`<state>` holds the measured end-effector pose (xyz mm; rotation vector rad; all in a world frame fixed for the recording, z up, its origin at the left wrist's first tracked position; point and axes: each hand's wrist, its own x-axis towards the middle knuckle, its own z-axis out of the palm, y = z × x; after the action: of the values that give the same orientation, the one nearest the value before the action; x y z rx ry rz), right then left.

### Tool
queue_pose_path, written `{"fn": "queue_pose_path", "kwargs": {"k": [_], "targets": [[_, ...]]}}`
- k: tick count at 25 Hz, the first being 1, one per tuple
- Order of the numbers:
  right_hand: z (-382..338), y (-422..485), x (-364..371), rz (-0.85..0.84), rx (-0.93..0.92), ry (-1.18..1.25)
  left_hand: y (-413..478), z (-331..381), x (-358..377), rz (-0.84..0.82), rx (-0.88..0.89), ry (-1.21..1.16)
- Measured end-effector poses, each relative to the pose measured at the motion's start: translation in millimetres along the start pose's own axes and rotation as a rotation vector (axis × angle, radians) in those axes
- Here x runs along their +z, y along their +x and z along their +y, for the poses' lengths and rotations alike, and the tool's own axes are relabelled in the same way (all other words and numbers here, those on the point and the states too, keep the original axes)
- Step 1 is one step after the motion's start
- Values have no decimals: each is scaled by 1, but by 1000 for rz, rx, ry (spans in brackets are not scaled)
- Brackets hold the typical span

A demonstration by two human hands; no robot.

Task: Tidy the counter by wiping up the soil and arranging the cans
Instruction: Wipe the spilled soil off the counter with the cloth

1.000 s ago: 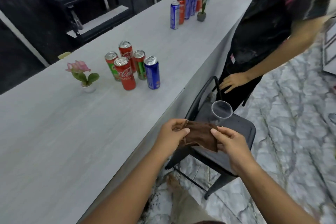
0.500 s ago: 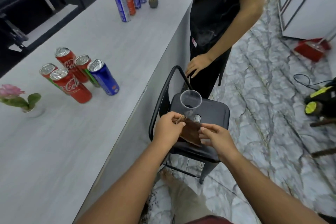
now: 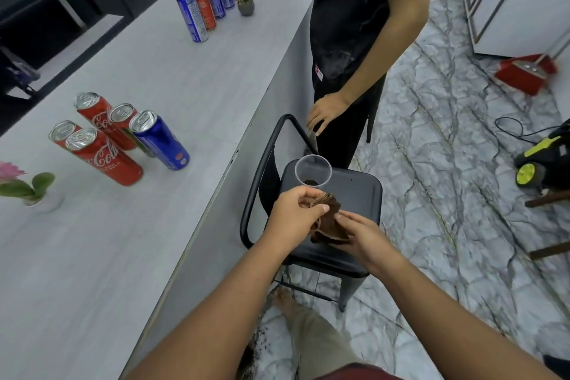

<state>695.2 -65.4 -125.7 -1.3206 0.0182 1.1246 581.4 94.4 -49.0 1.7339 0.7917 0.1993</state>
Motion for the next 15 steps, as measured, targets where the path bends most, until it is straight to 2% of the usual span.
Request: {"fn": "queue_pose_path", "kwargs": {"k": [2,8,15], "targets": [[0,-1,-4,-10,-4,39,3,-1,0,-3,0,-11],[3,-6,-26,227,-39,-34,14,-24,13,42,-106,79],[29,-4,-46,392,39,-201,23,-58,42,-35,-202,235]]}}
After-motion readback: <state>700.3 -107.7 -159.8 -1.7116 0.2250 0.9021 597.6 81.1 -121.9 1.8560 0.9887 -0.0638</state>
